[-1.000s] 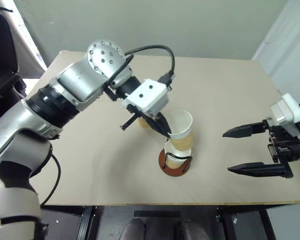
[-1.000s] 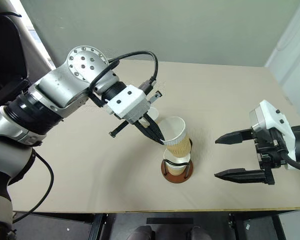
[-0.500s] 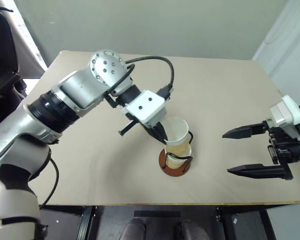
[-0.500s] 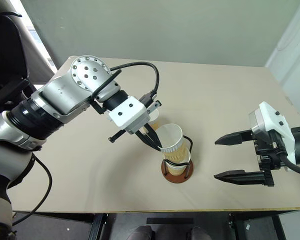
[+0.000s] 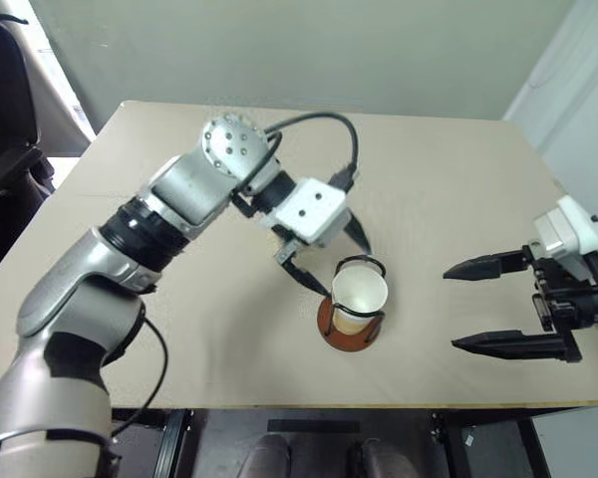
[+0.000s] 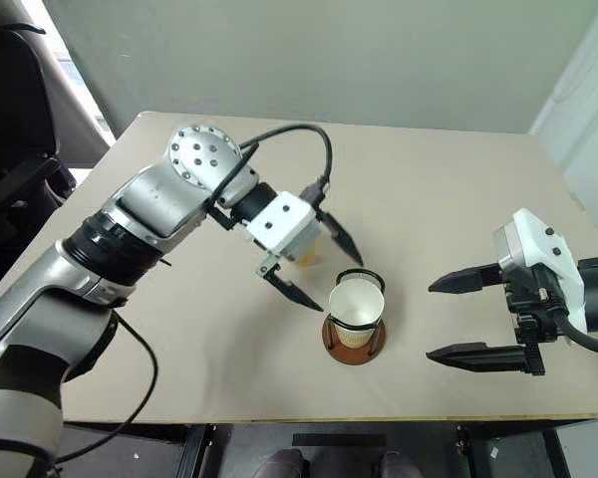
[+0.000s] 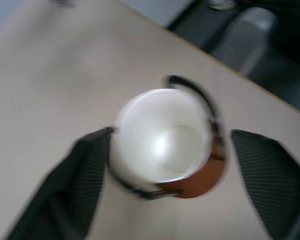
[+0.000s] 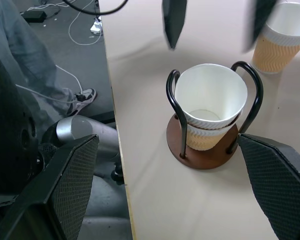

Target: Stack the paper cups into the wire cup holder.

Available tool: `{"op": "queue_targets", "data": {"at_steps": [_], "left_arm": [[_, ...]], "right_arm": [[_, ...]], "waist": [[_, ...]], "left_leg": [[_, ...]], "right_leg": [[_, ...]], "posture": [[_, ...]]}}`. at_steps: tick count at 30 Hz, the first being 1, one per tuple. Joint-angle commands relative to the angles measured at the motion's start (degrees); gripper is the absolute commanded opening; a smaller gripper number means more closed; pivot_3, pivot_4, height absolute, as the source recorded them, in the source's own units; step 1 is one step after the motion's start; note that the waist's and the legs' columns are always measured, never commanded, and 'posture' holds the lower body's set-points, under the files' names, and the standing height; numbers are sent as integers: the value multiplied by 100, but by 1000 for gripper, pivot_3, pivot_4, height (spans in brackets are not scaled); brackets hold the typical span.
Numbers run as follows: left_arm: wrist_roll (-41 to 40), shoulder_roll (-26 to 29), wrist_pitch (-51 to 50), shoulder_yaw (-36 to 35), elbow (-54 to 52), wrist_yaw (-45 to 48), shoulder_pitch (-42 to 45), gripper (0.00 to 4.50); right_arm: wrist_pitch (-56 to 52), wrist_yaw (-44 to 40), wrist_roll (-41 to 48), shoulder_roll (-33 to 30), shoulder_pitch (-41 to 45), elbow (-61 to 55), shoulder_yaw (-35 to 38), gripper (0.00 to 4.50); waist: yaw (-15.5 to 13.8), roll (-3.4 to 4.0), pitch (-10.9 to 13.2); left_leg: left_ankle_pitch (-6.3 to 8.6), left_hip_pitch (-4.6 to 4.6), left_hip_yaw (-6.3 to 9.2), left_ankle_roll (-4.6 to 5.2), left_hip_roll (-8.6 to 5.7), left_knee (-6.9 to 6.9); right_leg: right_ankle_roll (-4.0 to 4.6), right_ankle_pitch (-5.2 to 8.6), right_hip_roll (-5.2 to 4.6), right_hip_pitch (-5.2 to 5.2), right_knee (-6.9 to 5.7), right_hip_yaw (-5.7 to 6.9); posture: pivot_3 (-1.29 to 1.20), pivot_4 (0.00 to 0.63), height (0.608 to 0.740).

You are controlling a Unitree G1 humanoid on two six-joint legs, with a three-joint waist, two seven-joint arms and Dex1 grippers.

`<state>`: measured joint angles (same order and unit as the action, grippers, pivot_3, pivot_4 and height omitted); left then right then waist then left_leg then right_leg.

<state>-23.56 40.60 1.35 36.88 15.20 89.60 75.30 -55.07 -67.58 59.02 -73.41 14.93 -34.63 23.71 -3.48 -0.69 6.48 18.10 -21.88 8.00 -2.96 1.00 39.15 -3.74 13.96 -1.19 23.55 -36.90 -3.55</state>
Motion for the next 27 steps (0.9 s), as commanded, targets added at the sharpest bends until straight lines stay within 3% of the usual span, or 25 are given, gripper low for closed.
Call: {"op": "queue_targets", "data": {"at_steps": [1, 5, 12, 23, 27], "left_arm": [[79, 154, -662, -897, 676, -133, 169, 4469], [966, 273, -250, -1158, 1757, -362, 168, 4469], [2130, -235, 670, -1220, 3736, -911, 195, 4469], [2829, -830, 1303, -1348, 4510, -884, 67, 4469], [3046, -889, 1450, -1329, 4571, -866, -9, 3150]], "right_arm": [[7, 9, 87, -28, -91, -84, 323, 4500], [68, 68, 35, 7, -213, -109, 296, 4500], [167, 142, 29, -3, -142, -55, 124, 4500], [28, 264, 194, -58, -177, -145, 287, 4500], [-6, 302, 236, -68, -170, -164, 313, 4500]], "waist": [[1, 1, -1], [22, 7, -4], [-40, 5, -3], [-49, 4, -2], [-44, 4, -2]], "left_leg": [[0, 1, -11, 0, 1, -1], [0, 7, -16, 0, 8, -5], [2, 1, 20, 5, -6, 6], [2, -8, -30, 7, -19, 9], [2, -5, -46, 9, -18, 10]], "right_leg": [[0, 0, 1, 0, 0, 0], [0, 0, 2, 4, 1, -10], [-9, 1, -4, 4, 5, -9], [-25, 5, -5, 4, 6, -9], [-28, 7, -3, 5, 5, -14]], "posture": [[0, 150, 740], [0, 150, 740], [0, 150, 740], [0, 150, 740], [0, 150, 740]]}}
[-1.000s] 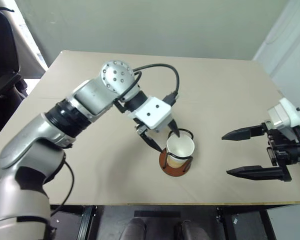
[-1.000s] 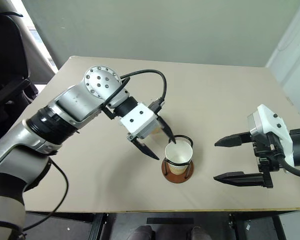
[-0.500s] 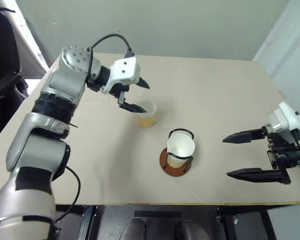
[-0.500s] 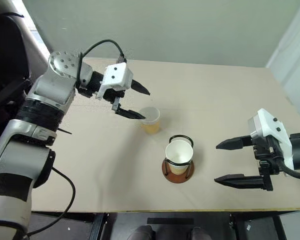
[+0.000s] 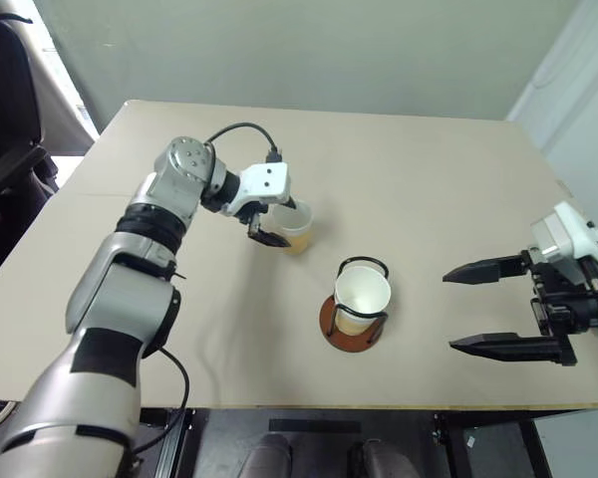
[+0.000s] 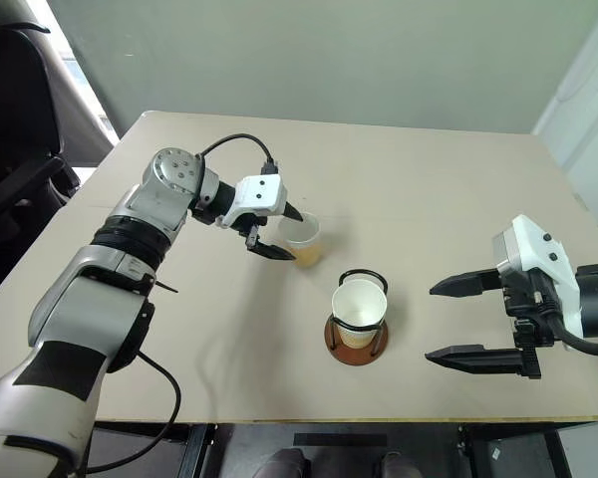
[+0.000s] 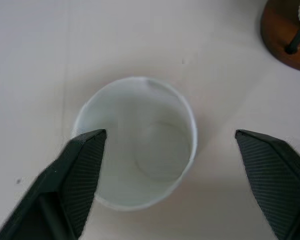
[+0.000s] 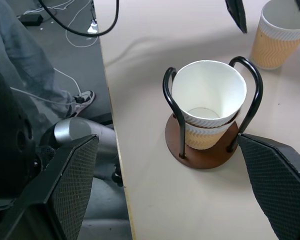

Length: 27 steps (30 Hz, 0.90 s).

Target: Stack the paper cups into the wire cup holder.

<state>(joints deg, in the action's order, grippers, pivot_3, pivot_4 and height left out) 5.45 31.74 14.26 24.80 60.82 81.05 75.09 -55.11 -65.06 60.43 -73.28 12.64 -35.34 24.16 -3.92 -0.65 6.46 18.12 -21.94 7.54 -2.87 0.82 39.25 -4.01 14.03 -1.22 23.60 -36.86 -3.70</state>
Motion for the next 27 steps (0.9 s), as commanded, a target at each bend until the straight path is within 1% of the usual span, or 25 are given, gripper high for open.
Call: {"op": "queue_targets", "data": {"at_steps": [1, 2, 3, 7, 8, 9, 12, 14, 15, 18, 21, 24, 27], "left_arm": [[184, -23, 179, -126, 32, -6, 3, 2750], [215, -40, 191, -145, 49, -7, 2, 2422], [228, -55, 180, -170, 56, 1, 3, 1993], [252, -64, 159, -258, 43, 95, 12, 503], [251, -59, 158, -287, 39, 123, 26, 175], [224, -55, 138, -336, 22, 173, 44, 29], [60, -19, 50, -529, -107, 462, 172, 29], [-229, 48, -178, -674, -420, 889, 294, 29], [-601, 163, -434, -579, -821, 1039, 342, 29], [-2172, 591, -1553, -236, -2526, 1145, 456, 29], [-3288, 854, -2289, -199, -3631, 1145, 601, 29], [-4139, 1285, -2456, 161, -4546, 1145, 635, 29], [-4624, 1653, -2383, 616, -5144, 1145, 550, 29]], "right_arm": [[-8, 66, 104, -79, 63, -100, 262, 4500], [-14, 78, 116, -78, 67, -107, 260, 4500], [-22, 91, 130, -75, 67, -115, 263, 4500], [-27, 118, 153, -83, 75, -118, 259, 4500], [-23, 120, 152, -86, 78, -112, 252, 4500], [-23, 121, 153, -88, 76, -112, 254, 4500], [-21, 115, 156, -98, 87, -97, 253, 4500], [-23, 99, 152, -112, 88, -80, 269, 4500], [-22, 80, 140, -125, 87, -60, 281, 4500], [-17, 32, 122, -159, 99, -3, 311, 4500], [9, 22, 93, -169, 93, 21, 301, 4500], [56, -7, 1, -188, 71, 67, 280, 4500], [57, -32, -52, -201, 36, 85, 324, 4500]], "waist": [[1, 0, 0], [0, 0, 0], [-2, 0, 0], [-3, 0, 0], [-3, 0, 0], [-3, 0, 0], [-3, 0, 0], [-3, 0, 0], [-3, 0, 0], [0, -3, 2], [-26, -1, -1], [-8, 0, -1], [33, -1, -1]], "left_leg": [[0, 0, 0, 0, 0, 0], [0, 0, 0, 0, -1, 1], [0, -1, 0, 1, -1, 2], [1, -1, 0, 3, -2, 4], [1, -1, 0, 4, -3, 4], [1, -1, 0, 4, -3, 4], [1, -1, -1, 4, -3, 4], [1, -1, -1, 4, -3, 4], [1, -2, 0, 4, -4, 5], [2, -11, -2, 5, -5, 7], [2, -22, -3, 8, -11, 6], [6, -4, 3, 21, -10, 4], [8, 19, -9, 25, -10, 2]], "right_leg": [[-1, 1, 0, 0, 0, 0], [-2, 1, 0, 0, 0, 0], [-2, 1, 0, 0, 0, 0], [-5, 3, -1, 0, -1, -1], [-5, 3, 0, 0, -1, -1], [-5, 3, 0, 0, 0, -1], [-6, 3, 0, 1, -2, -2], [-6, 4, 0, 1, -2, -2], [-7, 4, 0, 1, -2, -1], [-8, 4, 3, 8, -3, -1], [-12, 4, 7, 12, 1, 6], [-17, 3, -12, 9, 3, -19], [-24, 6, -5, 7, 5, -68]], "posture": [[0, 150, 740], [0, 150, 740], [0, 150, 740], [0, 150, 740], [0, 150, 740], [0, 150, 740], [0, 150, 740], [0, 150, 740], [0, 150, 740], [0, 150, 740], [0, 150, 740], [0, 150, 740], [0, 150, 740]]}}
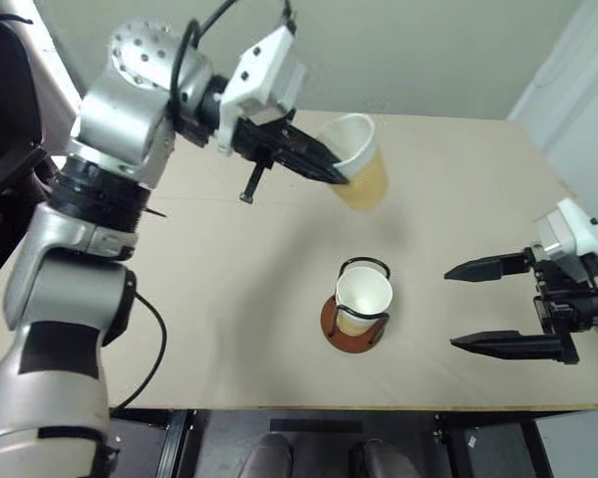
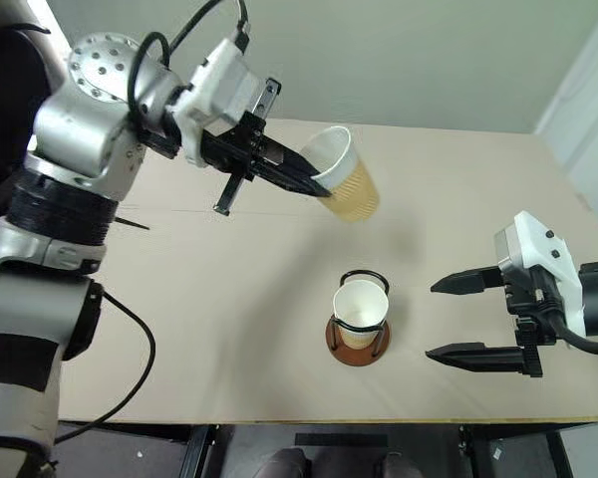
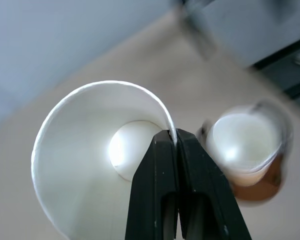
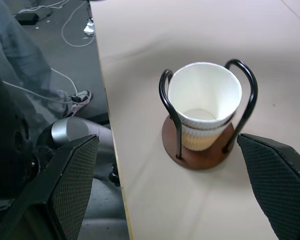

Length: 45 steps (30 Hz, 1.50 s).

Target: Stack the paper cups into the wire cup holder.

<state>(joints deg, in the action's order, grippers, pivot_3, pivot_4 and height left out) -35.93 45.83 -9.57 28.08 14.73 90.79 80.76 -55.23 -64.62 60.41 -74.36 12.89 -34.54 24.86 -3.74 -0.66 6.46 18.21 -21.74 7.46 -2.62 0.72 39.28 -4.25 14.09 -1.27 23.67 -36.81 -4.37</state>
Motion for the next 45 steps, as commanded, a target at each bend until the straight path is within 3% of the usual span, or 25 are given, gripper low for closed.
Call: {"op": "queue_targets", "data": {"at_steps": [1, 11, 19, 28, 31, 42, 45], "left_arm": [[-561, 345, 77, 478, -680, 171, -39, 29], [-121, 268, 955, 1475, -679, 171, -69, 29], [-99, 199, 1040, 1603, -775, 171, -164, 29], [536, -41, 1100, 1449, -720, 171, -388, 29], [684, -71, 1137, 1431, -680, 171, -455, 608], [1027, -300, 771, 792, -750, 163, -766, 4205], [1045, -349, 374, 400, -831, -44, -994, 4205]], "right_arm": [[58, -85, -60, -96, -15, -1, 288, 4500], [-115, -72, -20, -72, -300, -158, 704, 4500], [-164, 13, 22, -14, -348, -238, 759, 4500], [-144, 49, 51, -2, -348, -253, 715, 4500], [-135, 57, 64, -7, -340, -253, 696, 4500], [-55, 22, 17, -36, -286, -179, 552, 4500], [-35, 14, 7, -40, -263, -152, 514, 4500]], "waist": [[23, 0, 0], [36, 1, 0], [45, 1, 1], [43, 1, 1], [44, 2, 1], [43, 2, 1], [46, 2, 0]], "left_leg": [[1, 12, -6, 2, -1, 0], [7, 36, -9, 17, -1, 11], [10, 33, -14, 21, -2, 1], [11, 32, -14, 22, -3, 1], [11, 32, -16, 22, -3, 2], [12, 33, -16, 22, -3, 1], [12, 33, -16, 22, -3, 1]], "right_leg": [[-3, 2, 3, -2, -2, -15], [-10, 2, 1, -23, -7, -34], [-9, 2, 1, -19, -1, -37], [-9, 2, 1, -20, -2, -38], [-9, 2, 1, -19, -2, -38], [-9, 2, 1, -20, -2, -38], [-9, 2, 2, -20, -2, -38]], "posture": [[0, 150, 740], [0, 150, 740], [0, 150, 740], [0, 150, 740], [0, 150, 740], [0, 150, 740], [0, 150, 740]]}}
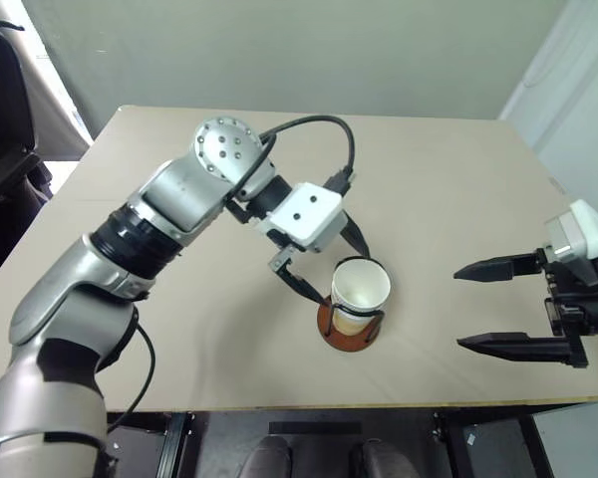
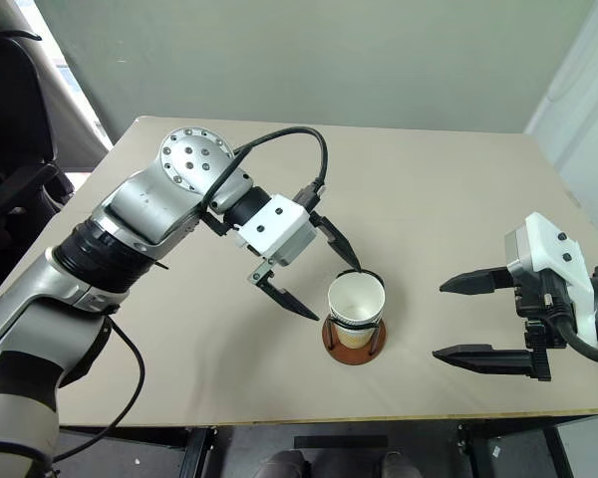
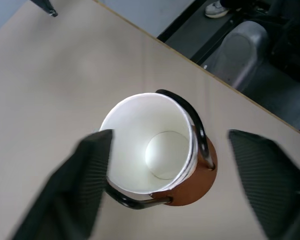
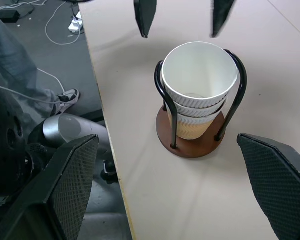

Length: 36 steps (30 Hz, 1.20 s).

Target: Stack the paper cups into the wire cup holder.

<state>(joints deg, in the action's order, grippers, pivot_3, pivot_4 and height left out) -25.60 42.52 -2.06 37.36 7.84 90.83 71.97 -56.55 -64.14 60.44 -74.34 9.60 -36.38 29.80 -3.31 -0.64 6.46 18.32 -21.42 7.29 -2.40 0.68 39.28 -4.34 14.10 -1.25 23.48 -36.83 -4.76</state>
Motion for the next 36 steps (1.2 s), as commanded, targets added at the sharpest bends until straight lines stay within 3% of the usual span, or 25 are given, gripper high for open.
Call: {"op": "queue_targets", "data": {"at_steps": [1, 9, 15, 26, 31, 36], "left_arm": [[16, -13, -526, -686, -159, -158, -200, 4205], [210, 223, -1592, -1908, -55, -961, -756, 4205], [295, 782, -2202, -2801, 547, -1254, -844, 4205], [-182, 2586, -3062, -3970, 606, -50, -3250, 4205], [-449, 2888, -3259, -4467, 333, 69, -3991, 4205], [-587, 2790, -3388, -4719, 56, -192, -4324, 4205]], "right_arm": [[102, -48, -10, -45, 64, 48, 14, 4500], [263, -230, -405, -187, 127, 500, -181, 4500], [444, -459, -876, -171, 15, 1404, 49, 4500], [1093, -1414, -1719, 234, -1208, 2476, 818, 4500], [1260, -2063, -1855, 288, -1776, 2442, 1267, 4500], [1318, -2066, -1900, 338, -1755, 2483, 1145, 4500]], "waist": [[4, 0, 0], [4, 0, 0], [15, 0, 0], [4, 1, -1], [9, 0, -2], [40, 0, -2]], "left_leg": [[0, 0, -2, 0, 0, 0], [0, 3, -1, 0, 1, 0], [-1, 4, -1, -1, 2, -7], [-6, 1, 0, -10, 4, -29], [-6, 12, -1, -10, 3, -27], [-4, 46, -6, -8, 2, -31]], "right_leg": [[0, 0, 1, 0, -1, 0], [0, 0, 1, 1, -1, -1], [0, 0, 0, 6, 0, -2], [16, 5, 1, 34, -7, -6], [33, 12, 2, 21, -13, -6], [59, 23, 2, -5, -18, -6]], "posture": [[0, 150, 740], [0, 150, 740], [0, 150, 740], [0, 150, 740], [0, 150, 740], [0, 150, 740]]}}
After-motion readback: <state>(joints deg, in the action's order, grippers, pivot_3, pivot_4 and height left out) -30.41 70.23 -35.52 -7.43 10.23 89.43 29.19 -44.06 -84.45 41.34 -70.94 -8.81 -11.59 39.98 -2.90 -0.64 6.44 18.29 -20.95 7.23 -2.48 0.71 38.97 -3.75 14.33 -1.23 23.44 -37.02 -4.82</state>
